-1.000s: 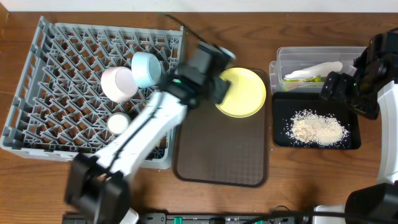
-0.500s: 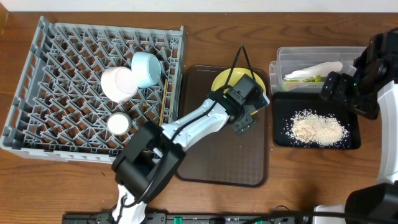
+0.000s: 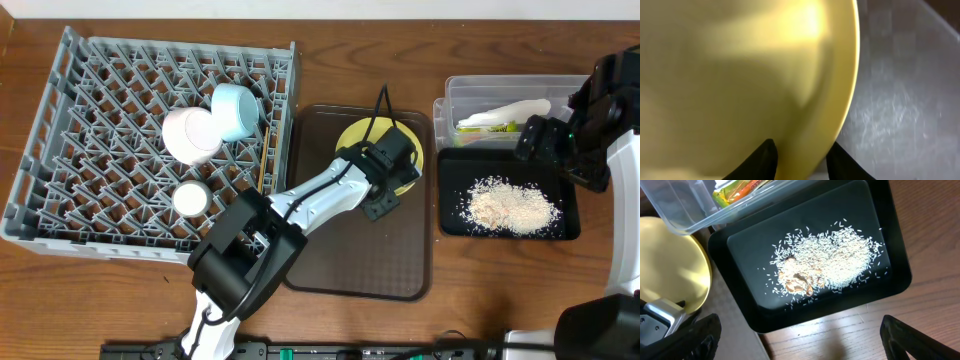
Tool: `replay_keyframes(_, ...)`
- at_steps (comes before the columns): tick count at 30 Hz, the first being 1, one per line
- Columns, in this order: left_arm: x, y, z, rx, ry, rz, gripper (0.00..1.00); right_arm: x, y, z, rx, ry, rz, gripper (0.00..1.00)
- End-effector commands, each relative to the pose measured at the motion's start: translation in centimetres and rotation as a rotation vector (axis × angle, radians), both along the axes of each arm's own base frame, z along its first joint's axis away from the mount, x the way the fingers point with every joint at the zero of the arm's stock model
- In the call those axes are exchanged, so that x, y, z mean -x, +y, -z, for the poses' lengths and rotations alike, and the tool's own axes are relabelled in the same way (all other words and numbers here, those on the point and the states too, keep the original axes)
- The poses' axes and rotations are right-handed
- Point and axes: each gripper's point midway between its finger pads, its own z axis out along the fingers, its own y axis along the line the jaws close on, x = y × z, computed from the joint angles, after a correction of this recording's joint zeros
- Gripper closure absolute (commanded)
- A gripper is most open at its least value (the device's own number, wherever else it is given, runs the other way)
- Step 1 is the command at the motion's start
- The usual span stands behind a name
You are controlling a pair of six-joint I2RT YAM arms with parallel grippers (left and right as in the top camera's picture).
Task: Sort waste into correct bins and load items into the dishwasher
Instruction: 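Reach the left gripper to the yellow plate rim and grasp it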
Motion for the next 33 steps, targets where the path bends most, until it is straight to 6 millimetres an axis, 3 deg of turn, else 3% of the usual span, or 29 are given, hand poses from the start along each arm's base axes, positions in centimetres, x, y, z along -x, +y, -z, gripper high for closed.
replay_keyframes(1, 1.1, 1.0, 0.8, -0.037, 0.057, -0.021, 0.65, -0.1, -0.2, -0.4, 0.012, -0.010, 0.014, 0.01)
replay_keyframes(9, 2.8, -0.3, 0.5, 0.041, 0.151, 0.005, 0.69, -0.1, -0.2, -0.3, 0.011, -0.006, 0.014, 0.01)
replay_keyframes(14, 3.4, -0.6, 0.6, 0.035, 0.155, 0.021, 0.54, -0.1, -0.2, -0.3, 0.011, -0.006, 0.014, 0.01)
replay_keyframes(18, 3.9, -1.2, 0.6, 0.037, 0.147, 0.039, 0.54, -0.1, -0.2, -0.3, 0.011, -0.006, 0.014, 0.01)
replay_keyframes(20, 3.9, -1.3, 0.6, 0.037, 0.145, 0.043, 0.56, -0.1, -0.2, -0.3, 0.011, -0.006, 0.014, 0.01)
replay_keyframes(24, 3.4, -0.9, 0.7, 0.010, 0.114, 0.033, 0.69, -0.1, -0.2, -0.3, 0.011, -0.006, 0.014, 0.01)
replay_keyframes(31, 2.9, -0.4, 0.8, -0.017, 0.086, 0.023, 0.78, -0.1, -0.2, -0.3, 0.011, -0.006, 0.014, 0.01)
replay_keyframes(33, 2.4, -0.1, 0.8, -0.039, 0.061, 0.015, 0.85, 0.0, -0.2, -0.3, 0.011, -0.005, 0.014, 0.01)
